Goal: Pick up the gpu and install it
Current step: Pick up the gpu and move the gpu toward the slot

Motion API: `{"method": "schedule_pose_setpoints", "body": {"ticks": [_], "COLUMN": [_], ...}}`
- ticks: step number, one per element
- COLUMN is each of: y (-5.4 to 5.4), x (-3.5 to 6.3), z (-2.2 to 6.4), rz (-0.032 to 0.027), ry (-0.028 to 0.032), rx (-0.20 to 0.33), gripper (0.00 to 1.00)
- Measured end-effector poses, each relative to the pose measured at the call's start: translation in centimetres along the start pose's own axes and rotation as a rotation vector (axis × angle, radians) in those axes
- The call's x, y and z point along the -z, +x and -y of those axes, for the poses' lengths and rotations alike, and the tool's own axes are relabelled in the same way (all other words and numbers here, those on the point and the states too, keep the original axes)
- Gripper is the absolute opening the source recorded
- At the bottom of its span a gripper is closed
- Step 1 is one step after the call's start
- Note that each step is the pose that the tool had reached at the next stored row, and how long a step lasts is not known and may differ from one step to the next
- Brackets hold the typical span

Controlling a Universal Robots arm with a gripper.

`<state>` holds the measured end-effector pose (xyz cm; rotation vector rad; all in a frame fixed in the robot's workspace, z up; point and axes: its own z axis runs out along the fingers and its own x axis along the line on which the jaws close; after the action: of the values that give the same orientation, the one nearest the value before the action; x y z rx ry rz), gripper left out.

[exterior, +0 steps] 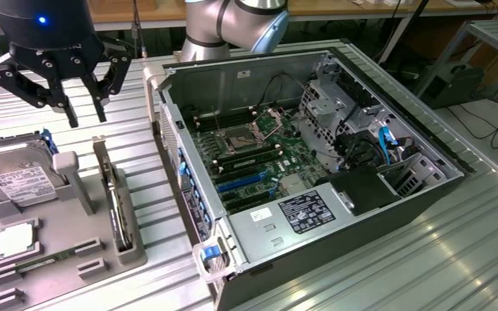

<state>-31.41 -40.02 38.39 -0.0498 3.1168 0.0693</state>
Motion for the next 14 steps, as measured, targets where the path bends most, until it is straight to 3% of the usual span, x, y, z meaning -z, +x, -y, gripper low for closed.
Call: {"method": "schedule_pose_setpoints", "body": {"ticks": [1, 3, 4, 8, 14], "y": [0.0, 0.0, 0.0, 0.0, 0.1], "x": [0.0, 0.0, 0.0, -0.01, -0.25], "z": [0.0, 0.0, 0.0, 0.07, 1.45], "rz": [0.0, 0.0, 0.0, 0.0001, 0.002], "ry": [0.0, 0.0, 0.0, -0.0001, 0.0014], "rx": [0.0, 0.0, 0.0, 0.0, -0.009], "gripper": [0.42, 0.54, 0.54, 0.72, 0.72]}}
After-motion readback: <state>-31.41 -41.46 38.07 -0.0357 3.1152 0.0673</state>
